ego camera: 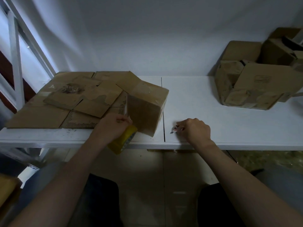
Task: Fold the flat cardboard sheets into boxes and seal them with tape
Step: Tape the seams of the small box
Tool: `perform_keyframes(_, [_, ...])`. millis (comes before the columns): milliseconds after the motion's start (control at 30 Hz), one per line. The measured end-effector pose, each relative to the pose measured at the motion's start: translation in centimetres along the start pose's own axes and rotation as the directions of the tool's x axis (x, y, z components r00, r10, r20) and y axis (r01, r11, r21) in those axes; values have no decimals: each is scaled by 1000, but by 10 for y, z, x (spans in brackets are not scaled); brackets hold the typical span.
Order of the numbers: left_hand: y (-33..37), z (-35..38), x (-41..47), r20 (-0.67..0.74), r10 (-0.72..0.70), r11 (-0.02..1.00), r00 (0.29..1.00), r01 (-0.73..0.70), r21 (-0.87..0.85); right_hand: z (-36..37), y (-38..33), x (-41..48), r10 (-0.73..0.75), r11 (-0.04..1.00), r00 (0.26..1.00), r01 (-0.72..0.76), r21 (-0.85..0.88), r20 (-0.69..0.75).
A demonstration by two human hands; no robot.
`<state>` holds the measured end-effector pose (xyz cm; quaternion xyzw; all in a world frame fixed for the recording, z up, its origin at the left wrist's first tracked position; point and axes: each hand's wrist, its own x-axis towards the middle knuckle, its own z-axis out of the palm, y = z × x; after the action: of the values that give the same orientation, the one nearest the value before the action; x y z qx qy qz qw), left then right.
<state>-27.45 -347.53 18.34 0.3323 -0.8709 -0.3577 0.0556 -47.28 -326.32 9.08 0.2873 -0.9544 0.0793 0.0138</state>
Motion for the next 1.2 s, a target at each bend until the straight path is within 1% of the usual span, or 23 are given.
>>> perform_keyframes(67, [2,-3,-2,-20,-6,1000,1000,6,-14,-9,-2,0,-2,999,1000,3,42,-12])
perform_keyframes(100, [3,-6,-3,-25,-10,1000,1000,10,-22,-15,-4,0,-14,996,999,19,87,-50])
perform_keyframes(167, [5,-10,-5,-30,-16,999,999,14,-48,-33,-13,-1,-50,972,975,98,213,-218])
perform_keyframes(233, [7,-14,-7,-39,-18,997,999,15,-74,-51,-30,0,-104,911,919,242,334,-380])
perform_keyframes(267, [8,-15,-8,-38,-17,997,999,14,-82,-59,-40,0,-149,876,894,317,363,-423])
perform_keyframes(300, [9,-15,-9,-33,-18,996,999,15,-85,-63,-50,2,-207,853,870,384,354,-447])
perform_keyframes(400, [10,-16,-8,-40,-18,995,999,14,-96,-61,-71,11,-375,841,800,506,191,-468])
perform_keyframes(433, [10,-16,-7,-45,-20,995,999,15,-102,-55,-75,15,-396,842,784,517,151,-478])
perform_keyframes(500, [8,-16,-4,-49,-19,993,999,13,-120,-46,-83,19,-388,849,766,513,126,-513])
perform_keyframes(567, [6,-16,-2,-54,-14,992,998,7,-127,-44,-92,19,-378,867,760,491,85,-528])
perform_keyframes(633, [4,-16,0,-54,-11,992,998,4,-128,-47,-96,18,-389,885,749,465,7,-536])
perform_keyframes(767, [1,-15,4,-42,-13,994,999,8,-105,-48,-96,16,-446,885,752,450,-117,-486])
perform_keyframes(967, [5,-11,5,-12,1,992,1000,-2,-126,-46,-94,14,-457,885,783,447,-130,-421])
perform_keyframes(1133, [2,-10,2,18,2,993,1000,0,-120,-48,-95,12,-490,871,779,456,-184,-392])
perform_keyframes(1200, [2,-11,-3,31,12,993,999,-8,-122,-46,-97,9,-490,872,790,454,-184,-369])
